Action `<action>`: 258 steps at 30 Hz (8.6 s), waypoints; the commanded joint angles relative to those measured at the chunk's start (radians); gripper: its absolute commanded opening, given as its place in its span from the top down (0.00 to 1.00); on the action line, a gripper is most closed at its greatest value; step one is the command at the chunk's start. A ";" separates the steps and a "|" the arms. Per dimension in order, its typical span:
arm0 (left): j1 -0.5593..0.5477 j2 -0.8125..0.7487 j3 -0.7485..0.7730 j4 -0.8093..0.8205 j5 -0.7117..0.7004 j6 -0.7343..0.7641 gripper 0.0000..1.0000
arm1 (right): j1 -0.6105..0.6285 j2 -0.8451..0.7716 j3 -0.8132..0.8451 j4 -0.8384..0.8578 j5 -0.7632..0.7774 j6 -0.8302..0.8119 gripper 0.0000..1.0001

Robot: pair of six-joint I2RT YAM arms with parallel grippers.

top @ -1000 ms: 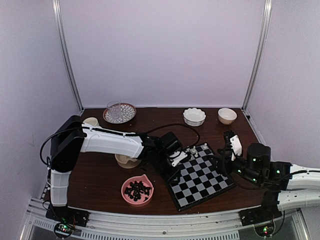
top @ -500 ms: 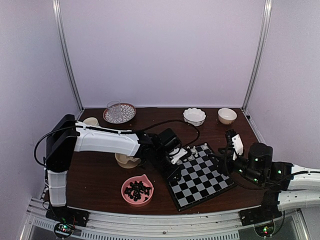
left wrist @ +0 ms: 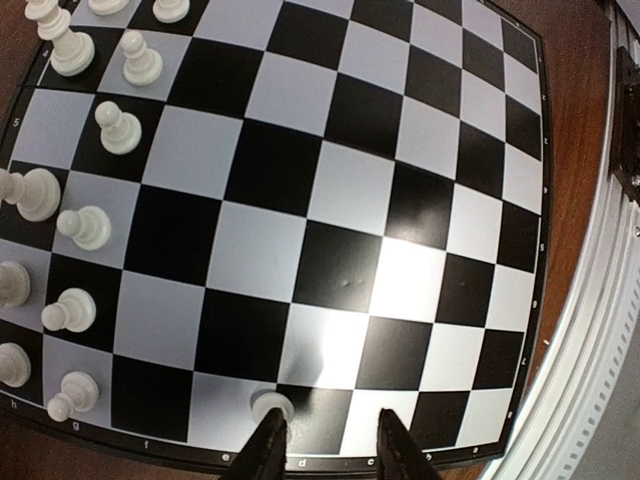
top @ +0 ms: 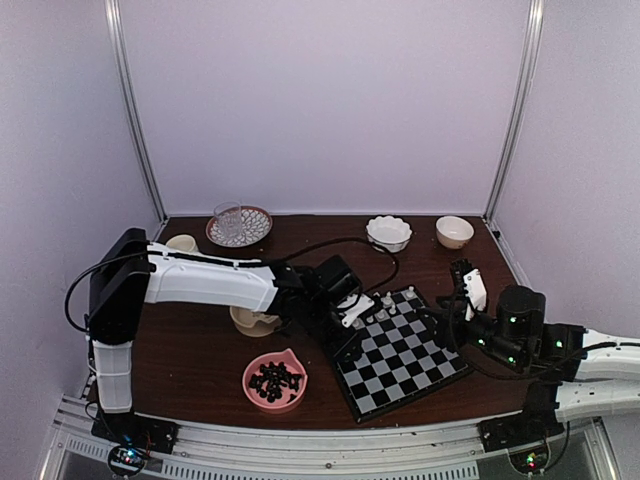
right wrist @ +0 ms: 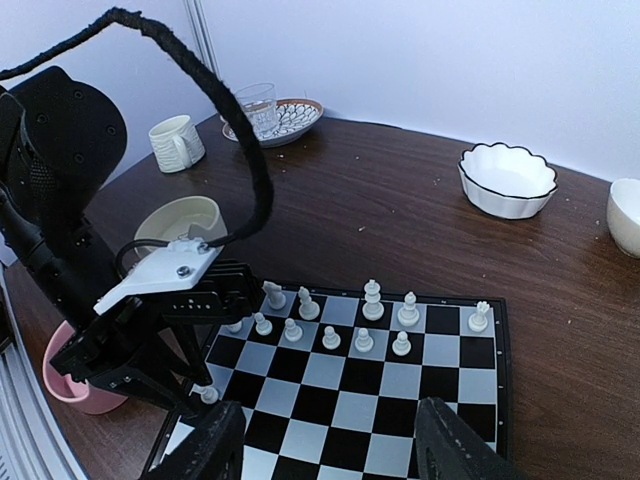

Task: Set up the chess pieces on the board
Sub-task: Place the pawn on the chessboard, then pick up the pawn from the chessboard, then place the pawn at b2, then adjust the center of the board.

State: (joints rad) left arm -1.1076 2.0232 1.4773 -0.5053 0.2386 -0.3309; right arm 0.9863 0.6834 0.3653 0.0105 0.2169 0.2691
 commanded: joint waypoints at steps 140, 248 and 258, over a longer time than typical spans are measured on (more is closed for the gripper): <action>0.298 -0.831 -0.753 0.438 -0.507 -0.128 0.13 | -0.323 0.917 0.474 -0.099 -0.095 0.207 1.00; 0.581 -0.339 -0.502 0.186 -0.320 -0.079 0.41 | -0.328 0.680 0.316 -0.001 -0.198 0.142 0.71; 0.620 -0.268 -0.476 0.191 -0.276 -0.110 0.55 | -0.329 0.680 0.314 0.014 -0.202 0.140 0.71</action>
State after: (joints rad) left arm -0.5007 1.7470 0.9783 -0.3191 -0.0628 -0.4263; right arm 0.6624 1.3685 0.6933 -0.0025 0.0219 0.4149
